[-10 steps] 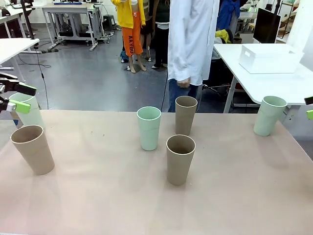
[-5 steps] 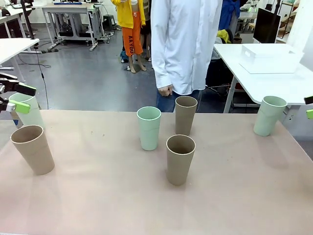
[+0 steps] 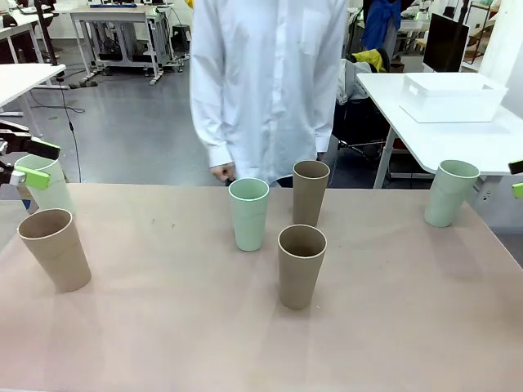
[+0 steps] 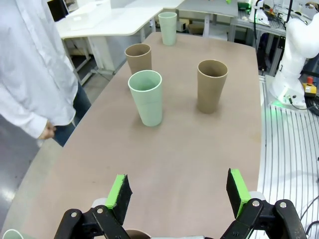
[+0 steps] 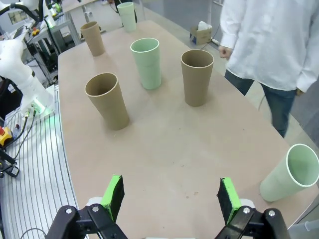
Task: Stack the cups and store them in the basket.
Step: Pick up two Reusable plastic cups , one in each hand.
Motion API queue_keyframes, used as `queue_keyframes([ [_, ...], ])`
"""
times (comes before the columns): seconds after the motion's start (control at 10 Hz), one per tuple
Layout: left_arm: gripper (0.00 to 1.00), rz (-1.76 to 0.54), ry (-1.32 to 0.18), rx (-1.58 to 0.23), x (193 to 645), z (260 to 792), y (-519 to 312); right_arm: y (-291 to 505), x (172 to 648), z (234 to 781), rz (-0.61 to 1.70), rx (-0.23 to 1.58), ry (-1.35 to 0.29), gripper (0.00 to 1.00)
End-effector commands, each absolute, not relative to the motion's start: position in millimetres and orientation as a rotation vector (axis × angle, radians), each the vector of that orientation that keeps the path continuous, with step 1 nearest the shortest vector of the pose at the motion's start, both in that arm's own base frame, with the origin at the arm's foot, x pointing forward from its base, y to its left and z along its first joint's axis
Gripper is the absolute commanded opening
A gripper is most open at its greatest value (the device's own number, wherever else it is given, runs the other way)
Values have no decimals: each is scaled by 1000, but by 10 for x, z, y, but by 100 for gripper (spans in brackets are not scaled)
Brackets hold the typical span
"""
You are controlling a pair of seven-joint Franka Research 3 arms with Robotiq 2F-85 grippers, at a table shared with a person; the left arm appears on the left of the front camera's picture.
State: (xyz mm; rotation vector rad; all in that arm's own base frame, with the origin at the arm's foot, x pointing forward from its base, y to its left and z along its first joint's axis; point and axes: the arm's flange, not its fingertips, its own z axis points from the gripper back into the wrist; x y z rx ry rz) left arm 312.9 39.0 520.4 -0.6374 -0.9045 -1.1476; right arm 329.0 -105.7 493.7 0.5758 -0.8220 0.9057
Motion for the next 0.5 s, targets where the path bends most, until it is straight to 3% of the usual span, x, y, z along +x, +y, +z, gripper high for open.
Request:
queue_keyframes([
  [0.0,100,-1161,-934,-647,3152,5206,376,-1074,3328,4951,925,582,-852,100],
  [0.4,100,-1161,-934,-647,3152,5206,376,-1074,3328,4951,925,582,-852,100],
])
